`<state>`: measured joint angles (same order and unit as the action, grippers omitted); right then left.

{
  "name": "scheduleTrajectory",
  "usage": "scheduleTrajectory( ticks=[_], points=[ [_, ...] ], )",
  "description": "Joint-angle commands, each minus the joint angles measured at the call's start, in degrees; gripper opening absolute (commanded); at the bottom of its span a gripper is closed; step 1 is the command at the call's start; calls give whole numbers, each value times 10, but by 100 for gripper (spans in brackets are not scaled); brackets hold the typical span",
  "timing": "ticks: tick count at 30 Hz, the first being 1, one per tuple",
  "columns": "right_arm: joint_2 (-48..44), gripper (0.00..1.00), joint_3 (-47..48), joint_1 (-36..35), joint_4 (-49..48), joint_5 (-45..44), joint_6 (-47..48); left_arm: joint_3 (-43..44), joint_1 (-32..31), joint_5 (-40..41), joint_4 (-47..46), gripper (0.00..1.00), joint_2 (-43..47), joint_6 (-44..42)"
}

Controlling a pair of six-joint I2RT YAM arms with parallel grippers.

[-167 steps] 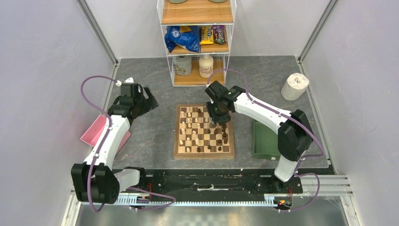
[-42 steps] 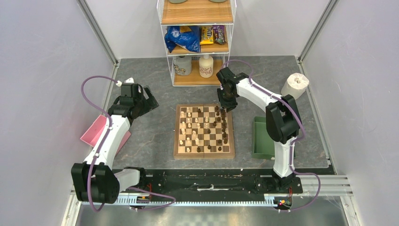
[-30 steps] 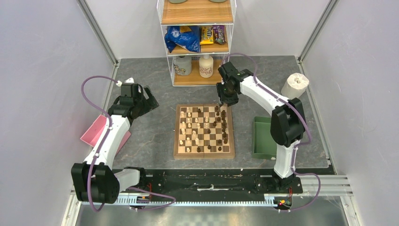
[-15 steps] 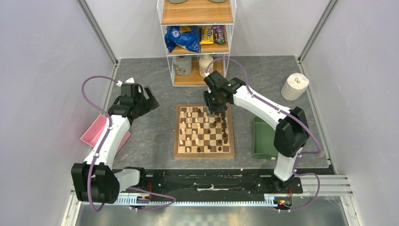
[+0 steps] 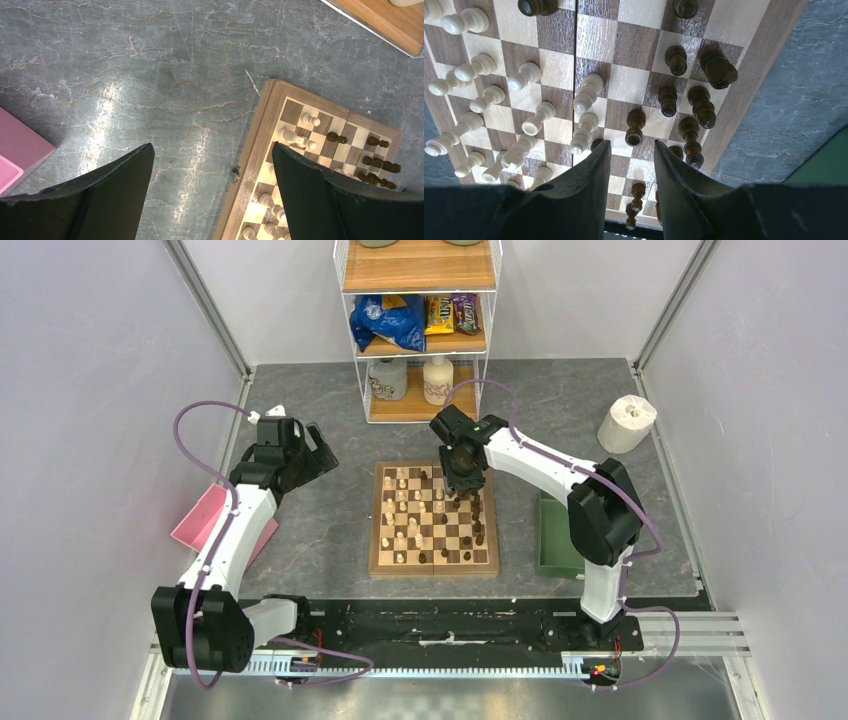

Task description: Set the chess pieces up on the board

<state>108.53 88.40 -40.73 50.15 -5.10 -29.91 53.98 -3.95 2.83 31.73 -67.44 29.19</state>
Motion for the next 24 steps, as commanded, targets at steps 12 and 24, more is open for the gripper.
scheduleTrajectory(
  ticks=[12,24],
  points=[
    [31,40,9,0,-15,-2,-2,-1,0,-5,-3,95,11,-11],
    [38,35,10,1,-18,13,4,-1,0,-6,-3,95,12,-11]
  ],
)
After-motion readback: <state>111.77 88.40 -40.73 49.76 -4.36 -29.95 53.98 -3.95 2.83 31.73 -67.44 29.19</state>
